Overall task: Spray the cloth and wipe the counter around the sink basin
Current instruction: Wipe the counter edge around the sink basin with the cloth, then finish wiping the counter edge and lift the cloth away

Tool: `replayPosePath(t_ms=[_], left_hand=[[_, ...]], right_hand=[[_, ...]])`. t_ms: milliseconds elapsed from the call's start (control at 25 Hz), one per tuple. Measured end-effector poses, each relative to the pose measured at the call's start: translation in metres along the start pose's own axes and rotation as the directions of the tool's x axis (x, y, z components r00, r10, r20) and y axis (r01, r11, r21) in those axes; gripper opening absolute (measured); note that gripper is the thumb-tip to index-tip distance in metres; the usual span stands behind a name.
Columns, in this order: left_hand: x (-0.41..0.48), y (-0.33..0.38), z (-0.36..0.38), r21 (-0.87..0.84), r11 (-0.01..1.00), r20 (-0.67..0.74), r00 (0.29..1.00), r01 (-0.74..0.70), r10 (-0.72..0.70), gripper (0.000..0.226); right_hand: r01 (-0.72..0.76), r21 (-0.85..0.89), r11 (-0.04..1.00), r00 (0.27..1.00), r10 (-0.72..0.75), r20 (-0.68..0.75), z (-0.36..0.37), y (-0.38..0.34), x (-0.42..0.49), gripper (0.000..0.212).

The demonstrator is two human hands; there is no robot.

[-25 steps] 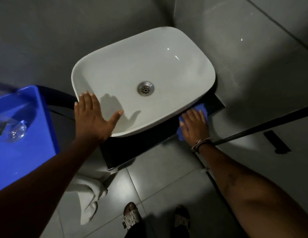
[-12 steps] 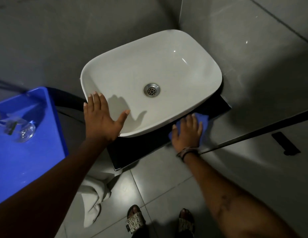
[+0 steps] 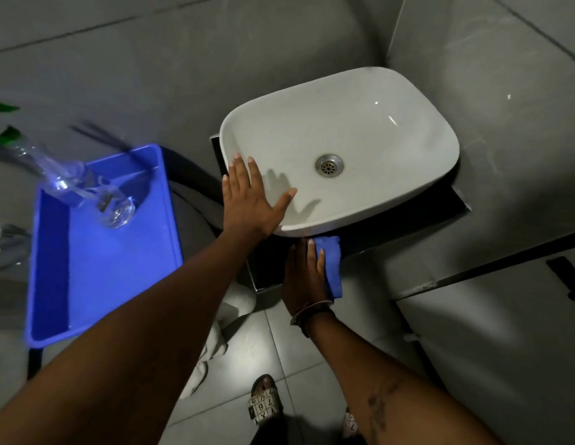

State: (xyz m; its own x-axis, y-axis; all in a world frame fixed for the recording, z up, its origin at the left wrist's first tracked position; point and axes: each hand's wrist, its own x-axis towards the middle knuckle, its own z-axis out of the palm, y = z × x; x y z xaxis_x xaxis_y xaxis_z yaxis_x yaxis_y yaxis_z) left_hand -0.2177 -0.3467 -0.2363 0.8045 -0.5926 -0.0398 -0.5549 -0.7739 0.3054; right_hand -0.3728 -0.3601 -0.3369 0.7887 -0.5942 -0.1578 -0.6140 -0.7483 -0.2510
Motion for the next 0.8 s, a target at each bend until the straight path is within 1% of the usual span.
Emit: replayPosePath(t_ms=[40, 80, 120, 160, 200, 240, 280, 320, 360, 400, 440, 480, 520, 560, 600, 640, 680, 720, 800], left_hand=[[-0.01, 0.003, -0.002, -0.095, 0.995, -0.008, 1.0, 0.029, -0.03, 0.099], [-0.025, 0.004, -0.001, -0.199, 0.979, -0.029, 0.998, 0.05, -0.057, 0.094], [-0.045, 0.003, 0.001, -0.295, 0.953, -0.055, 0.994, 0.07, -0.09, 0.088], [-0.067, 0.0, 0.006, -0.38, 0.92, -0.061, 0.99, 0.097, -0.13, 0.083], [-0.091, -0.005, 0.009, -0.463, 0.874, -0.033, 0.983, 0.145, -0.181, 0.078], [-0.112, -0.01, 0.012, -0.559, 0.799, 0.037, 0.97, 0.219, -0.24, 0.071], [-0.129, -0.017, 0.014, -0.664, 0.685, 0.127, 0.947, 0.302, -0.295, 0.062], [-0.144, -0.023, 0.013, -0.753, 0.543, 0.201, 0.916, 0.371, -0.347, 0.049], [-0.154, -0.028, 0.012, -0.801, 0.421, 0.269, 0.884, 0.426, -0.382, 0.039], [-0.163, -0.035, 0.006, -0.812, 0.34, 0.342, 0.859, 0.475, -0.382, 0.039], [-0.169, -0.043, -0.001, -0.813, 0.273, 0.42, 0.843, 0.514, -0.335, 0.045], [-0.172, -0.05, -0.008, -0.814, 0.206, 0.492, 0.834, 0.543, -0.25, 0.049], [-0.175, -0.058, -0.017, -0.818, 0.146, 0.538, 0.83, 0.556, -0.147, 0.047], [-0.179, -0.064, -0.025, -0.823, 0.103, 0.554, 0.829, 0.559, -0.07, 0.041], [-0.185, -0.072, -0.035, -0.828, 0.069, 0.555, 0.831, 0.556, -0.042, 0.036], [-0.188, -0.076, -0.044, -0.829, 0.052, 0.554, 0.831, 0.556, -0.059, 0.036], [-0.191, -0.083, -0.051, -0.833, 0.052, 0.543, 0.832, 0.551, -0.117, 0.04], [-0.194, -0.095, -0.054, -0.84, 0.059, 0.523, 0.833, 0.54, -0.179, 0.044], [-0.196, -0.121, -0.058, -0.857, 0.079, 0.467, 0.834, 0.508, -0.292, 0.038]], right_hand=[[0.037, 0.068, 0.997, 0.998, -0.039, 0.042, -0.006, -0.001, -0.002, 0.06], [0.024, 0.288, 0.957, 0.996, -0.049, 0.081, -0.014, -0.003, -0.004, 0.056], [-0.024, 0.426, 0.905, 0.993, -0.026, 0.111, -0.027, -0.008, -0.004, 0.051], [-0.109, 0.621, 0.777, 0.993, 0.062, 0.097, -0.031, -0.005, -0.003, 0.046], [-0.141, 0.711, 0.689, 0.99, 0.092, 0.107, -0.04, -0.005, -0.004, 0.043], [-0.205, 0.747, 0.633, 0.977, 0.087, 0.194, -0.053, -0.009, -0.004, 0.045], [-0.312, 0.783, 0.539, 0.943, 0.076, 0.323, -0.055, -0.007, -0.007, 0.047], [-0.389, 0.818, 0.424, 0.915, 0.075, 0.396, -0.056, -0.007, -0.008, 0.046], [-0.463, 0.853, 0.239, 0.884, 0.061, 0.463, -0.062, -0.008, -0.01, 0.043], [-0.479, 0.868, 0.132, 0.874, -0.02, 0.485, -0.065, -0.006, -0.014, 0.039], [-0.512, 0.858, 0.047, 0.851, -0.106, 0.514, -0.074, -0.007, -0.021, 0.036], [-0.566, 0.824, -0.017, 0.804, -0.233, 0.547, -0.078, -0.007, -0.025, 0.034], [-0.61, 0.791, -0.047, 0.752, -0.348, 0.559, -0.085, -0.01, -0.031, 0.033], [-0.65, 0.757, -0.065, 0.695, -0.454, 0.558, -0.093, -0.014, -0.035, 0.035], [-0.686, 0.724, -0.077, 0.647, -0.52, 0.558, -0.101, -0.023, -0.038, 0.039], [-0.707, 0.7, -0.099, 0.629, -0.54, 0.56, -0.104, -0.03, -0.038, 0.044], [-0.746, 0.654, -0.128, 0.607, -0.537, 0.587, -0.104, -0.039, -0.036, 0.05], [-0.778, 0.615, -0.132, 0.581, -0.526, 0.622, -0.103, -0.051, -0.033, 0.058], [-0.822, 0.558, -0.113, 0.521, -0.546, 0.657, -0.1, -0.082, -0.029, 0.081]])
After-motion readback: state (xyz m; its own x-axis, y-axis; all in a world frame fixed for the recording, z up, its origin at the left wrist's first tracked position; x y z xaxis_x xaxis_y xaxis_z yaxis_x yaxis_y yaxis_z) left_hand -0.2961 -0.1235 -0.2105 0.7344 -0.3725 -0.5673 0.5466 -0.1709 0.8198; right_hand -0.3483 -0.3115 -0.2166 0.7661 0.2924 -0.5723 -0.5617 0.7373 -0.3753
